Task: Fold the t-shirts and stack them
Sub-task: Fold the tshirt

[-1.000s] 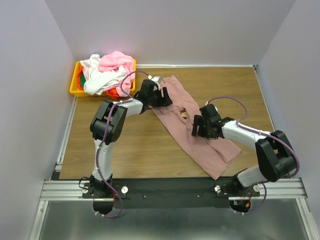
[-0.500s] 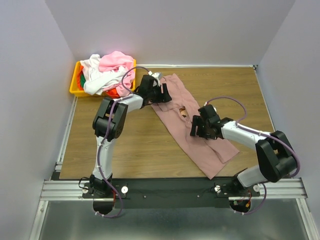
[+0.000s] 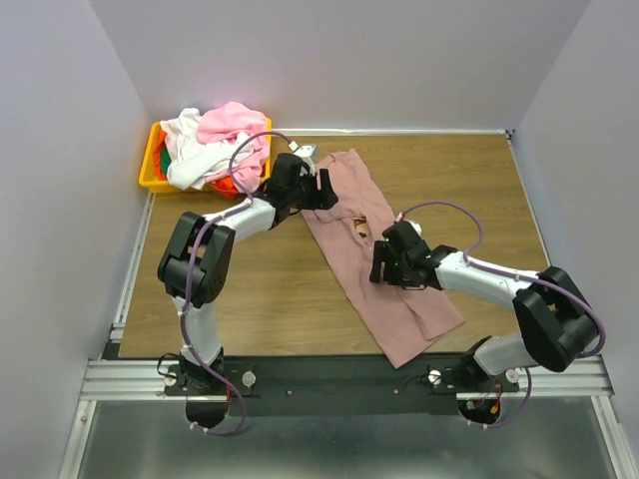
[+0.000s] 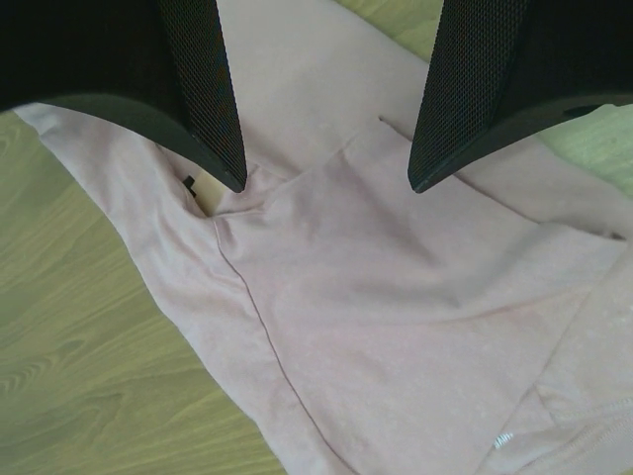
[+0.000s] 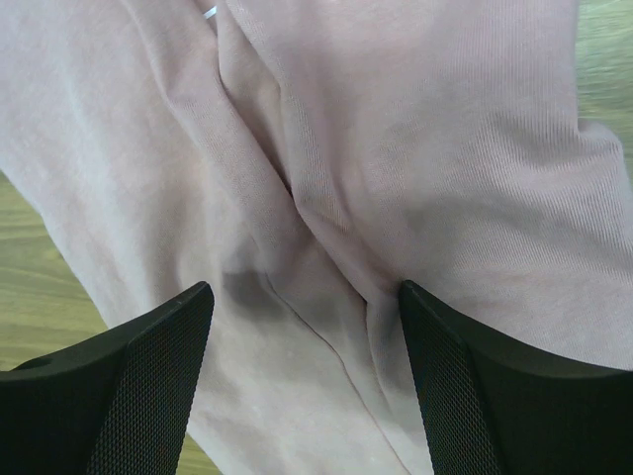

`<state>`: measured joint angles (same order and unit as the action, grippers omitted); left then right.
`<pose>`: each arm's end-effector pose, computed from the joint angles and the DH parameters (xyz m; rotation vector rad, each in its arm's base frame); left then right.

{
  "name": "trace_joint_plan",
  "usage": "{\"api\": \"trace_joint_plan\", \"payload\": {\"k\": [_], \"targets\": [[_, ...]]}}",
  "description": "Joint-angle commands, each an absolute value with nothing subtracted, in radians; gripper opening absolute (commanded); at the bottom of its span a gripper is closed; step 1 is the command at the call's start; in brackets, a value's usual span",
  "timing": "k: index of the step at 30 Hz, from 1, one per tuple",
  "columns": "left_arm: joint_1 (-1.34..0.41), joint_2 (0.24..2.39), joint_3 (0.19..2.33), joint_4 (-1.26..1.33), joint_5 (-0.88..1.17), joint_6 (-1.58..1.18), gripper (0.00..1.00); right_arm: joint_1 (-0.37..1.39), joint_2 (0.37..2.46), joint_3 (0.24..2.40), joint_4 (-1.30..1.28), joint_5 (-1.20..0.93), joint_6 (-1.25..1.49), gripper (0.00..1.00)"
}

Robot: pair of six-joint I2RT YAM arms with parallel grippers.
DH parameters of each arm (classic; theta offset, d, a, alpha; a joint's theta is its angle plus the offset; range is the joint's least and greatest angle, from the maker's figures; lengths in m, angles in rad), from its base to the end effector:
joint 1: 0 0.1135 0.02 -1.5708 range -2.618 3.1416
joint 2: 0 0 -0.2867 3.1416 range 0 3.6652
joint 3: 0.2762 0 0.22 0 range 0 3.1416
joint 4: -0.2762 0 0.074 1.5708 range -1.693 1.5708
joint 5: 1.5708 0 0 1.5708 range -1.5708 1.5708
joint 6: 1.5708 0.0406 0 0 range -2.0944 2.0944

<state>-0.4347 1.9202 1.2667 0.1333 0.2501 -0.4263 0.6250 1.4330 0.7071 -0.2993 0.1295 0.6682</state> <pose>0.3776 -0.1864 0.2455 0.1668 2.1637 -0.7708 0.1961 0.1350 0.2042 0.1039 2.6120 0.3053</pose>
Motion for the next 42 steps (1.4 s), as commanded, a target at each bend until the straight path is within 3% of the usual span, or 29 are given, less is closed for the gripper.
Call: {"api": "trace_joint_plan", "payload": {"k": [1,9,30,38,42], "targets": [[-0.446,1.899,1.192,0.155,0.222,-0.417,0.74,0.687,1.477,0.71,-0.321,0.15,0.736,0.82],[-0.448,1.976,1.16,0.21,0.268,-0.437,0.74,0.773,1.499,0.735,-0.316,0.175,0.784,0.83],[-0.428,2.181,1.385,0.152,0.302,-0.443,0.73,0.885,1.574,0.799,-0.255,0.193,0.853,0.83],[-0.426,2.054,1.427,0.137,0.244,-0.422,0.73,0.899,1.464,0.815,-0.262,0.225,0.813,0.83],[-0.433,1.854,1.373,0.133,0.175,-0.41,0.73,0.9,1.387,0.795,-0.317,0.248,0.808,0.83]]}}
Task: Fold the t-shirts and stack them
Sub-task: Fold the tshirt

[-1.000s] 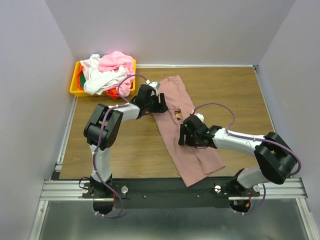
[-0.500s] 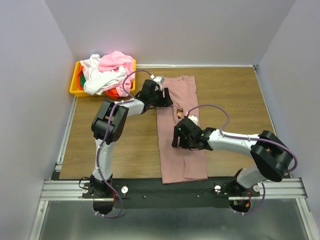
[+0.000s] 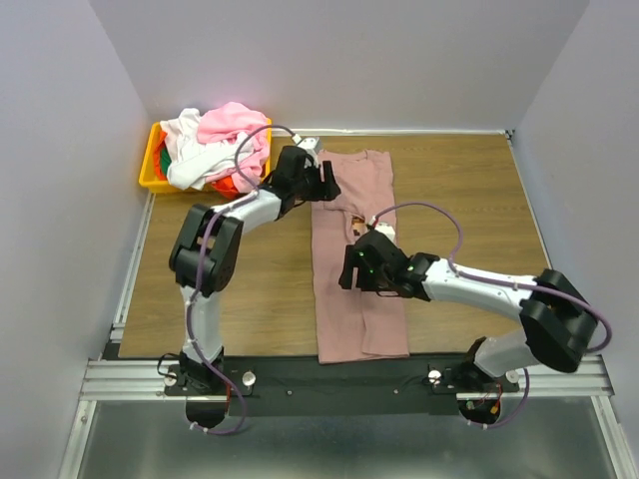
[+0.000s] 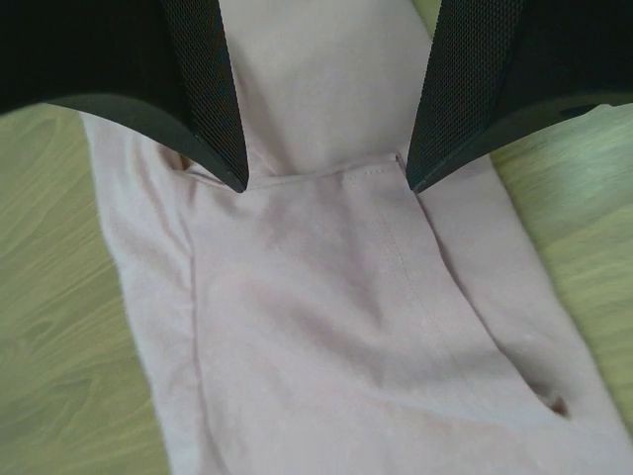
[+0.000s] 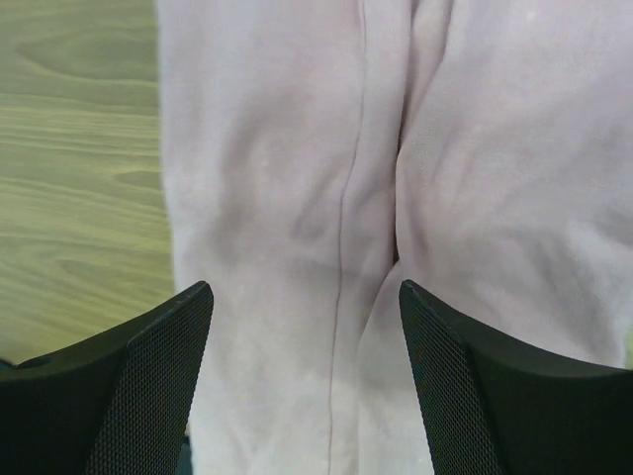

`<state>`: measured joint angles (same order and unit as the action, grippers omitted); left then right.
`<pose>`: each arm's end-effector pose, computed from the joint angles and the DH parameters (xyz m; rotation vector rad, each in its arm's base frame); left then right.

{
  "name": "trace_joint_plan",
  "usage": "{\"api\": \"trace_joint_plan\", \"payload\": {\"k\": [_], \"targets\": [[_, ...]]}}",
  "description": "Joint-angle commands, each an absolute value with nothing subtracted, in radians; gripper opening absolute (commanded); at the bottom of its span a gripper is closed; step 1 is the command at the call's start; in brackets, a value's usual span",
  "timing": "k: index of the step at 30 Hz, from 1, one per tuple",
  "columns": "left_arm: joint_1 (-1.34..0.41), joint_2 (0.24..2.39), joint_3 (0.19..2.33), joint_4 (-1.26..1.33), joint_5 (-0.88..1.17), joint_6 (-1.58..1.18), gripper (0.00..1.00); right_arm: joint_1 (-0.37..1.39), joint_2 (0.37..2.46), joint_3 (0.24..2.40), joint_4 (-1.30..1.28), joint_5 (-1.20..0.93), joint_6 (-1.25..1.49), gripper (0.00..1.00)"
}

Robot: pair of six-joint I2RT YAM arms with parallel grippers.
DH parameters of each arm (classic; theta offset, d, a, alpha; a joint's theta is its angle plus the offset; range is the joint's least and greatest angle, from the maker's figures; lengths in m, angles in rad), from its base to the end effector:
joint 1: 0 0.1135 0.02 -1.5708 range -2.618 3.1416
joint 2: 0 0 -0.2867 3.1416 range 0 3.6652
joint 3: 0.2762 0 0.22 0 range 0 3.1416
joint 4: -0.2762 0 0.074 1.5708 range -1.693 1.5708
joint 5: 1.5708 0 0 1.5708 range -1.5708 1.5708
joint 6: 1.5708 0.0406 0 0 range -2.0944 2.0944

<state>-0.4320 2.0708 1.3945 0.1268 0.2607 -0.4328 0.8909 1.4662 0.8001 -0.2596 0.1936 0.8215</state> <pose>0.4103 -0.2007 0.2203 0.1604 2.1961 -0.7769 0.1708 0.1988 0.2240 -0.0057 2.5375 0.4789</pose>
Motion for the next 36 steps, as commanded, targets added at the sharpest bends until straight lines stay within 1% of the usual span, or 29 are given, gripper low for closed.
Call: {"api": "trace_joint_plan", "payload": {"k": [1,3,4,6,7,8,10,12,16,21,25,28,36], "targets": [[-0.442,1.811,1.32,0.133,0.154,-0.407,0.73,0.9,1.373,0.792,-0.339,0.253,0.808,0.83],[-0.46,1.714,1.241,0.133,0.069,-0.411,0.73,0.902,1.329,0.781,-0.401,0.262,0.811,0.82],[-0.471,1.613,1.141,0.147,0.042,-0.419,0.73,0.902,1.315,0.77,-0.429,0.276,0.821,0.82],[-0.521,1.511,1.028,0.163,-0.033,-0.44,0.73,0.905,1.284,0.758,-0.512,0.29,0.834,0.82],[-0.56,1.42,0.931,0.161,-0.053,-0.449,0.73,0.905,1.251,0.747,-0.537,0.296,0.845,0.82],[-0.577,1.332,0.881,0.152,-0.078,-0.474,0.72,0.905,1.22,0.741,-0.589,0.296,0.859,0.82],[-0.606,1.252,0.756,0.131,-0.095,-0.512,0.71,0.907,1.186,0.73,-0.638,0.298,0.871,0.81],[-0.652,1.145,0.692,0.095,-0.103,-0.579,0.67,0.907,1.158,0.718,-0.701,0.288,0.888,0.8],[-0.733,1.01,0.569,0.026,-0.12,-0.659,0.67,0.905,1.12,0.709,-0.807,0.267,0.913,0.79],[-0.827,0.98,0.517,-0.067,-0.11,-0.733,0.65,0.907,1.057,0.658,-0.903,0.233,0.953,0.75],[-0.922,0.986,0.479,-0.115,-0.1,-0.808,0.65,0.907,1.02,0.588,-0.899,0.18,0.983,0.67],[-0.982,0.974,0.451,-0.126,-0.101,-0.859,0.65,0.905,0.991,0.543,-0.871,0.143,0.999,0.59],[-1.089,0.985,0.384,-0.129,-0.123,-0.988,0.65,0.905,0.928,0.502,-0.825,0.086,1.008,0.53]]}}
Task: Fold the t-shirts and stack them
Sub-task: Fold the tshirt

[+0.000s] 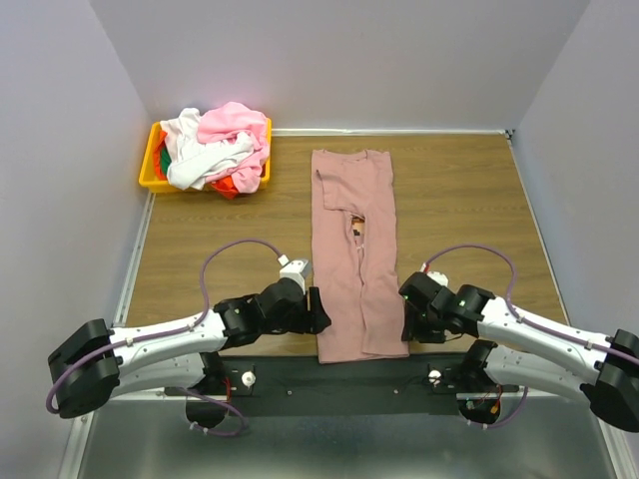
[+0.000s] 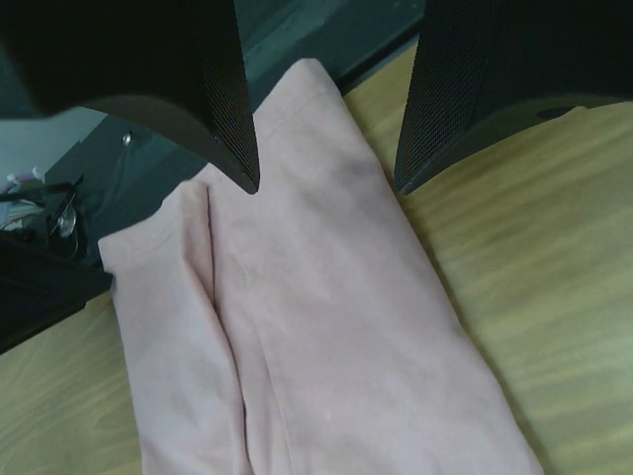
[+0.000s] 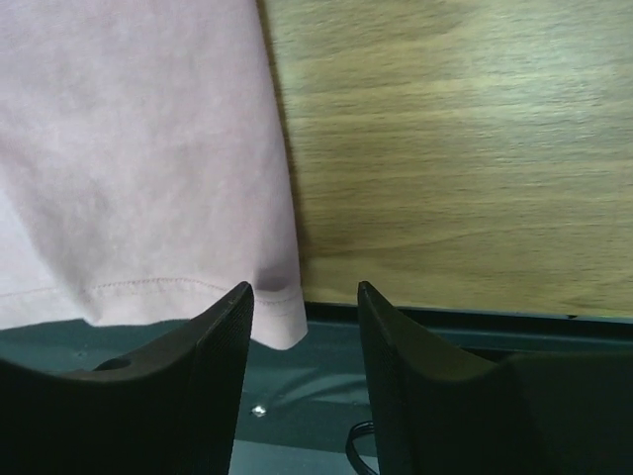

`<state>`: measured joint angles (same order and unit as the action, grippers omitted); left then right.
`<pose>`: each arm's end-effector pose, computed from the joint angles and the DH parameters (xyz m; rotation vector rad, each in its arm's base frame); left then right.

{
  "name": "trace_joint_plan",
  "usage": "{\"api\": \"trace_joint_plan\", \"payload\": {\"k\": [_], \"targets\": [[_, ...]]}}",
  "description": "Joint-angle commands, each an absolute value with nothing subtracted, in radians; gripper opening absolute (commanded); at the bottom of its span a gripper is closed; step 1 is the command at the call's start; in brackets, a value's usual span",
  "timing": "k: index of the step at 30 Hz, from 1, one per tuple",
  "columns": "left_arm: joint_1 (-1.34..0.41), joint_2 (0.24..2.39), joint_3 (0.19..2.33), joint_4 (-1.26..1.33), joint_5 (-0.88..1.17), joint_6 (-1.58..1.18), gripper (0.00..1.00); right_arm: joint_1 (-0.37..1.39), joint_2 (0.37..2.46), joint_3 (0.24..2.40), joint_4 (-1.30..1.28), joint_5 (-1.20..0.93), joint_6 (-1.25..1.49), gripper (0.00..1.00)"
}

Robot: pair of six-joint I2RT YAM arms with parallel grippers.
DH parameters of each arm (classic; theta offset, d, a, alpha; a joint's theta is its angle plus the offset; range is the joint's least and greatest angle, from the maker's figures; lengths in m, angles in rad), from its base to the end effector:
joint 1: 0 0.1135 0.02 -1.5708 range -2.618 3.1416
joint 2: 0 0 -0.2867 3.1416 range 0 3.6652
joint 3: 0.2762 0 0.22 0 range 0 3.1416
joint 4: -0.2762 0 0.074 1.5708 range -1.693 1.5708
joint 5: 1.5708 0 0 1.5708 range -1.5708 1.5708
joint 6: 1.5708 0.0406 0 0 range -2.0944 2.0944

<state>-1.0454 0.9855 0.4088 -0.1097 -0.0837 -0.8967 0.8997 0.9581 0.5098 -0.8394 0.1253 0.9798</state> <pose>0.0833 -0.1370 0.2148 0.1325 2.4273 -0.8925 0.0685 0.0781 0.2006 0.1404 2.8624 0.2237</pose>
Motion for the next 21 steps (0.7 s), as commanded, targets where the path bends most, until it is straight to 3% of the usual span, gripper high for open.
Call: {"api": "trace_joint_plan", "payload": {"k": [1,13,21], "targets": [[-1.107,0.991,0.382,-0.133,-0.123,-0.995,0.65,0.905,0.922,0.502,-0.824,0.081,1.008,0.53],[-1.19,0.985,0.357,-0.175,-0.155,-1.1,0.65,0.908,0.927,0.433,-0.773,0.009,0.989,0.41],[-1.206,0.98,0.333,-0.175,-0.147,-1.126,0.63,0.908,0.908,0.411,-0.765,0.006,0.986,0.21]]}}
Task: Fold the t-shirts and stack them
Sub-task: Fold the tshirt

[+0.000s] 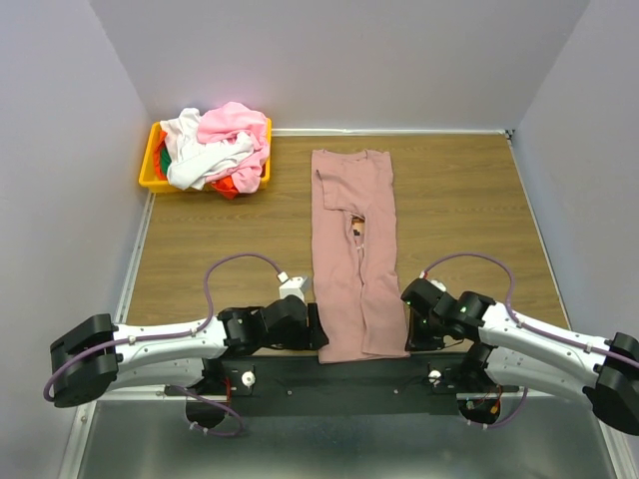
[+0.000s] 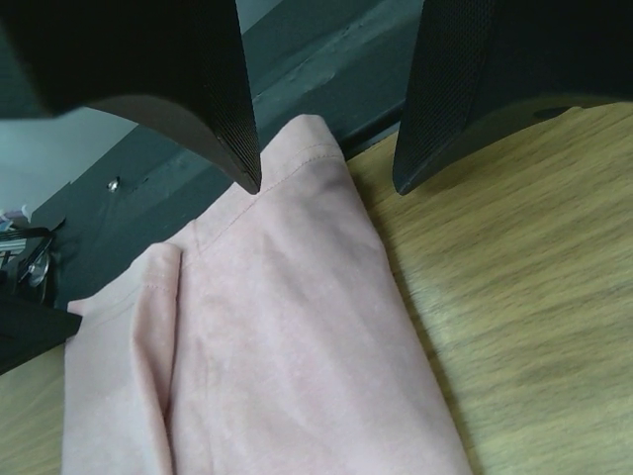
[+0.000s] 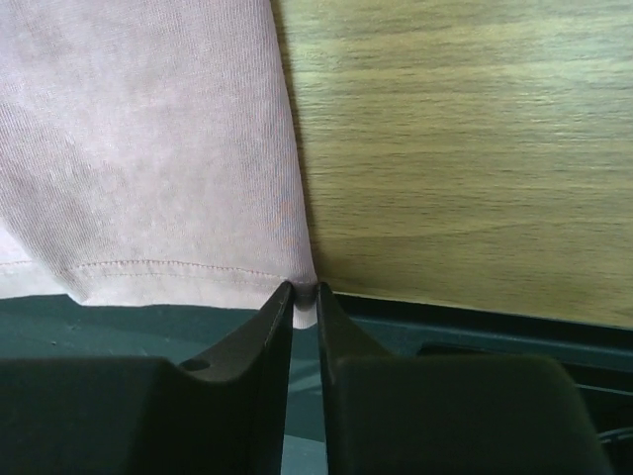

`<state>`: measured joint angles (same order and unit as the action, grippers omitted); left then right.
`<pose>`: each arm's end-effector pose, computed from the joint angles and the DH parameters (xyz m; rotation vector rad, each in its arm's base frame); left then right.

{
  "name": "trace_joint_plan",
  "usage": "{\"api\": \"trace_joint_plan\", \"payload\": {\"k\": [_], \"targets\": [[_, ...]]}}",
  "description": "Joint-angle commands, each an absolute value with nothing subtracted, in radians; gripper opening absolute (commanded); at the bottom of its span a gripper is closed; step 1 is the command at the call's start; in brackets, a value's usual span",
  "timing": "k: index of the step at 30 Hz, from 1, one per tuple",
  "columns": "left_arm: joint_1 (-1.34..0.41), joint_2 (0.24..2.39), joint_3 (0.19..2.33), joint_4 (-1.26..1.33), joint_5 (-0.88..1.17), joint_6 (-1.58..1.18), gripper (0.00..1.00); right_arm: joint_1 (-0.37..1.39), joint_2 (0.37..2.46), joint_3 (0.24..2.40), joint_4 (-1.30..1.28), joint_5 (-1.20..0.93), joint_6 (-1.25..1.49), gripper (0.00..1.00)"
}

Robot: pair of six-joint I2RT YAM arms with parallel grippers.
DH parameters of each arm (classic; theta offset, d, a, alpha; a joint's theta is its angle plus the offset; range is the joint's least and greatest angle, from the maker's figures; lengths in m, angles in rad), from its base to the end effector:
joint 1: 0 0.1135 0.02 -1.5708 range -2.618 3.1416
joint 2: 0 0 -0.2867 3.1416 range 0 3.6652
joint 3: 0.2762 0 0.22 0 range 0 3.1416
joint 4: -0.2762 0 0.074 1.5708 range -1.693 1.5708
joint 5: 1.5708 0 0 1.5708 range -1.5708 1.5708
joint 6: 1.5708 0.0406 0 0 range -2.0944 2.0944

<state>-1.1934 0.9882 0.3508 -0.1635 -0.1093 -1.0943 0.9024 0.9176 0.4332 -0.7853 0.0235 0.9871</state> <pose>0.0585 -0.1356 0.1931 0.0708 2.5847 -0.8948 0.0596 0.0740 0.1863 0.1292 2.9242 0.3397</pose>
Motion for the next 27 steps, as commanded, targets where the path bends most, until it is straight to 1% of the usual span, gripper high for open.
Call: {"api": "trace_joint_plan", "payload": {"k": [1,2,6,9,13,14,16,19,20,22,23,25,27], "targets": [[-1.206,0.979,0.33,-0.17,-0.147,-1.129,0.61,0.908,0.908,0.411,-0.762,0.006,0.986,0.19],[-1.206,0.979,0.325,-0.167,-0.147,-1.134,0.6,0.908,0.91,0.411,-0.759,0.006,0.982,0.16],[-1.21,0.999,0.293,-0.126,-0.121,-1.149,0.55,0.91,0.91,0.407,-0.75,0.006,0.976,0.14],[-1.223,1.006,0.278,-0.098,-0.118,-1.164,0.5,0.91,0.91,0.403,-0.747,0.006,0.973,0.14],[-1.232,1.038,0.262,-0.066,-0.106,-1.172,0.48,0.91,0.911,0.394,-0.741,0.006,0.971,0.14],[-1.238,1.048,0.264,-0.051,-0.103,-1.173,0.44,0.908,0.911,0.391,-0.741,0.006,0.973,0.14],[-1.249,1.066,0.268,-0.043,-0.1,-1.183,0.41,0.908,0.908,0.388,-0.742,0.006,0.974,0.14],[-1.272,1.089,0.279,-0.041,-0.094,-1.184,0.4,0.908,0.9,0.39,-0.741,0.006,0.976,0.14],[-1.276,1.095,0.282,-0.044,-0.091,-1.193,0.37,0.91,0.899,0.39,-0.741,0.006,0.976,0.14],[-1.285,1.103,0.281,-0.046,-0.089,-1.204,0.36,0.91,0.902,0.391,-0.741,0.006,0.976,0.14],[-1.289,1.106,0.279,-0.048,-0.089,-1.21,0.3,0.91,0.902,0.391,-0.741,0.006,0.976,0.14],[-1.295,1.112,0.279,-0.051,-0.091,-1.216,0.24,0.91,0.902,0.39,-0.741,0.006,0.976,0.13],[-1.298,1.114,0.284,-0.051,-0.094,-1.221,0.22,0.908,0.902,0.39,-0.741,0.006,0.973,0.11]]}}
